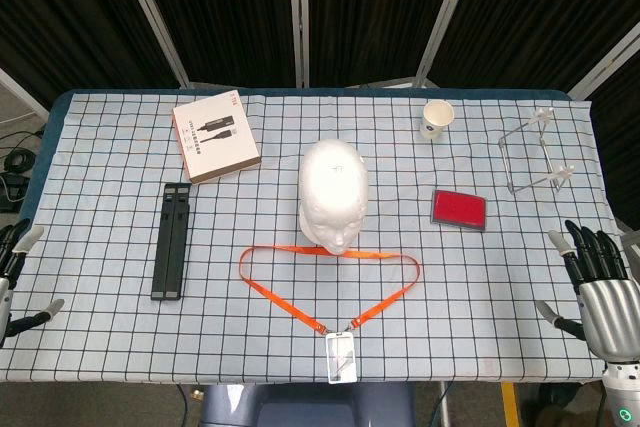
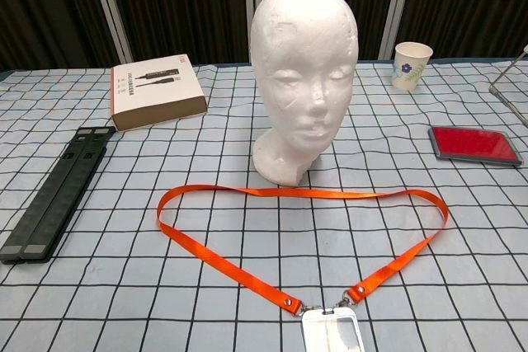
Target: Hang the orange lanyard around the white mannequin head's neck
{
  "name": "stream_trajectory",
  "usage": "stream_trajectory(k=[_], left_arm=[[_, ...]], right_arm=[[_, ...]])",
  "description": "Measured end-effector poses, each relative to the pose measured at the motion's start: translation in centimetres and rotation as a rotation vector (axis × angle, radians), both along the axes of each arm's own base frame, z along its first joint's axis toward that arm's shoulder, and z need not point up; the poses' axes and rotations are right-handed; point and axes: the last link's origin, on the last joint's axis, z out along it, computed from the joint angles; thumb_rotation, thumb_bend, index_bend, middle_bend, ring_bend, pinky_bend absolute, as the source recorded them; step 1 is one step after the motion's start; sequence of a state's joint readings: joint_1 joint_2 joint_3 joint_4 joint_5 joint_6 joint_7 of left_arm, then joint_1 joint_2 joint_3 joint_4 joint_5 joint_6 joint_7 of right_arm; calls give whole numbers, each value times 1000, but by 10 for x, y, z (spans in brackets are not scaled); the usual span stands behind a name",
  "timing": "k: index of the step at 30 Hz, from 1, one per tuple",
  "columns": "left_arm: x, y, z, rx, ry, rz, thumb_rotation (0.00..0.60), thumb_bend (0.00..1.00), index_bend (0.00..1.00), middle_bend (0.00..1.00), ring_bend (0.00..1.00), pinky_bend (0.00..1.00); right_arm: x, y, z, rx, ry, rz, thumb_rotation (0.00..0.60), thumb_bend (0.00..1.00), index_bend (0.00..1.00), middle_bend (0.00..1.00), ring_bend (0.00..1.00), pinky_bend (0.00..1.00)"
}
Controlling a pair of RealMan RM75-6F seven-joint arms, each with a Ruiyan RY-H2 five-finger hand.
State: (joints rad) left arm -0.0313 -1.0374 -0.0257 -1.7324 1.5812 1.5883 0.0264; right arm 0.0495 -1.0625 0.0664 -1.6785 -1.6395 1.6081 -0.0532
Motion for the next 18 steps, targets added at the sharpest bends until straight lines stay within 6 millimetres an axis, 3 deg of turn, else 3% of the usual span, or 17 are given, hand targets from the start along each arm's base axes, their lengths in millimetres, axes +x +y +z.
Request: stream_trajectory(k=[7, 13, 18], left_arm=[[-3, 4, -4, -4, 20, 16, 600, 0, 0, 0, 0, 0], [-6, 12, -8, -7, 31, 38, 600, 0, 0, 0, 0, 0], [-10, 18, -11, -12, 44, 60, 600, 0, 0, 0, 0, 0]], right_arm=[[0, -10, -14, 79, 5, -9, 600, 1, 139, 0, 0, 0], [5, -36, -36, 225, 18, -11, 600, 31, 337, 0, 0, 0], [16, -69, -63, 362, 6, -18, 600, 151, 438, 0, 0, 0]])
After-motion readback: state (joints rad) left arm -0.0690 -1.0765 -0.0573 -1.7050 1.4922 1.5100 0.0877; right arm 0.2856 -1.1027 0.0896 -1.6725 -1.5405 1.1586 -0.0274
